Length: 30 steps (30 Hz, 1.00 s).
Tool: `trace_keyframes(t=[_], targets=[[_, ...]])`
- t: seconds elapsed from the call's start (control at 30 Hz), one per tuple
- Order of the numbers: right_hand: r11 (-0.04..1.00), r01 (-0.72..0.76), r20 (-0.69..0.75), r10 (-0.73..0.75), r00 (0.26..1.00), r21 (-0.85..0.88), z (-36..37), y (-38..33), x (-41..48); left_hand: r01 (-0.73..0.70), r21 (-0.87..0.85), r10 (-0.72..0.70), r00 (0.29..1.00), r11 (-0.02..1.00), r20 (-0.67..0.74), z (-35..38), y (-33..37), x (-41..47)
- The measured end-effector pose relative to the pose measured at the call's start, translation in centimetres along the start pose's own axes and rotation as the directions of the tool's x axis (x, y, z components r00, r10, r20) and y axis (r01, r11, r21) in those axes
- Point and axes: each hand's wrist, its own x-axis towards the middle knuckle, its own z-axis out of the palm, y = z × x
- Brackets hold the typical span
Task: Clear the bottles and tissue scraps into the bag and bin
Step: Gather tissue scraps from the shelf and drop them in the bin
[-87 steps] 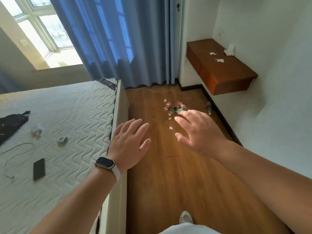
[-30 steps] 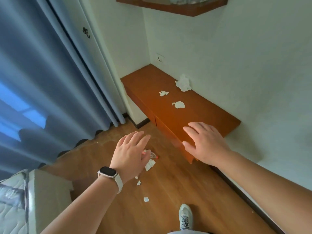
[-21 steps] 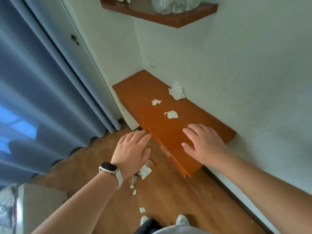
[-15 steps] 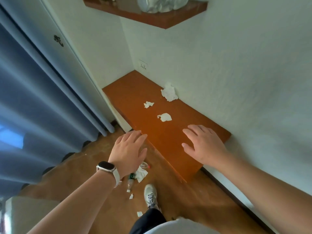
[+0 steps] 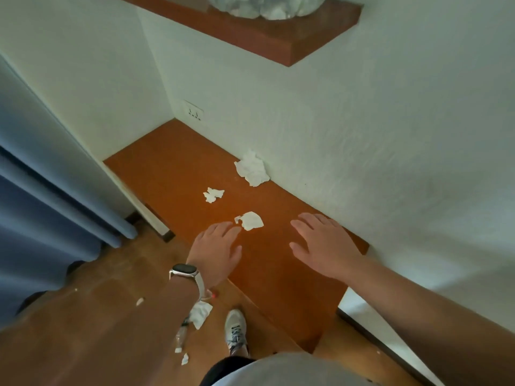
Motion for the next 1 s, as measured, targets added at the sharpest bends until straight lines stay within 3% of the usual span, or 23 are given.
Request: trace_keyframes(t=[0.23,0.4,0.63,0.77,1.0], targets=[[0.999,-0.035,0.039,0.036,0.999,-0.024,0.5,-2.0,8.2,-0.007,-0.154,0.014,0.999,0.988,0.046,1.9,-5.5,7.0],[1.0,-0.003,0.04,0.003,0.999,-0.012,1.2,-4.1,14.0,0.108,-0.239,-0.093,0.993,0.965,0.073,3.5,-9.7,11.0],[0.999,0.033,0.016,-0.033,0.999,-0.014,3.3,-5.2,22.3,0.215,-0.323,-0.23,0.973,0.922,-0.008,4.9,-12.7,15.7],[1.0,-0.002,-0.022,0.001,1.0,-0.028,5.1,-5.2,26.5,0.215,-0.298,-0.225,0.974,0.93,-0.002,6.4,-13.5,17.4],[0.996,-0.088,0.001,0.088,0.996,-0.018,8.2,-4.1,30.5,0.132,-0.294,-0.173,0.978,0.947,-0.118,7.9,-14.2,18.1]])
